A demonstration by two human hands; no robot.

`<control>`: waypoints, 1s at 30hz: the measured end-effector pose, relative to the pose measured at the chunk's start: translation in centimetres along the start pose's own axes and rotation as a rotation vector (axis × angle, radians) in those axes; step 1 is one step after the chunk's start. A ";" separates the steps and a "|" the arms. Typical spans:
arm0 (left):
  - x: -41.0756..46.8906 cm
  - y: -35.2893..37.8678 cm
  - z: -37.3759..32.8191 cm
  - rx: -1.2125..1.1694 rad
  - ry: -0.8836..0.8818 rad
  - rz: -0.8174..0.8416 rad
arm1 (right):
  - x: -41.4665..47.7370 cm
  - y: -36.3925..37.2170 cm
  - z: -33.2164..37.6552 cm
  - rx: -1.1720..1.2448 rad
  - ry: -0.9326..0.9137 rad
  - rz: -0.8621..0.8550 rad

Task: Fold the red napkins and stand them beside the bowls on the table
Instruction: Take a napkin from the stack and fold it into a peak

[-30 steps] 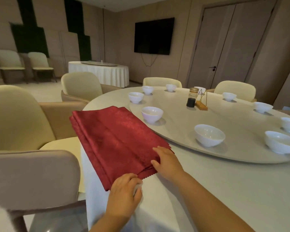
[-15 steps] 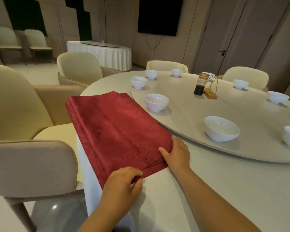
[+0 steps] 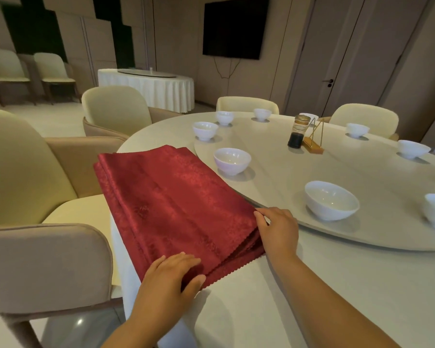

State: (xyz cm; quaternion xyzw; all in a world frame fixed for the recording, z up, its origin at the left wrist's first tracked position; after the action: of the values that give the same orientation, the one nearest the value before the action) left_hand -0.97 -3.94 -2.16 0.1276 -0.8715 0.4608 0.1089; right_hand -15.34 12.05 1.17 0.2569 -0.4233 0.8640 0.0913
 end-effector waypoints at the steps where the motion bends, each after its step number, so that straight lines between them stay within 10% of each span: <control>1: 0.4 -0.6 -0.3 -0.077 -0.020 -0.015 | 0.0 -0.5 0.0 0.000 -0.050 -0.030; 10: 7.1 -4.4 -5.0 -0.127 0.342 -0.078 | -1.6 -9.4 -0.3 0.389 -0.189 0.205; 21: 13.4 5.7 -7.5 0.221 0.279 0.439 | -5.5 -19.9 -13.9 0.198 0.320 0.562; 30: 13.5 7.1 -8.2 0.407 0.257 0.324 | -6.7 -18.1 -18.1 -0.246 0.293 0.470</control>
State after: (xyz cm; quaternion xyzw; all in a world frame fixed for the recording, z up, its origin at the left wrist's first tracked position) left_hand -15.39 5.12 1.01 -0.0535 -0.7492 0.6499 0.1155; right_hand -9.45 37.83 0.84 0.0116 -0.5548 0.8317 -0.0206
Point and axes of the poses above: each hand's wrist, its own x-axis towards the middle knuckle, its own y-axis out of the palm, z = x × y, the point moved 2 cm from there along x, towards the middle knuckle, and after that the axes turned 6 degrees about -x, right-handed, at the moved point
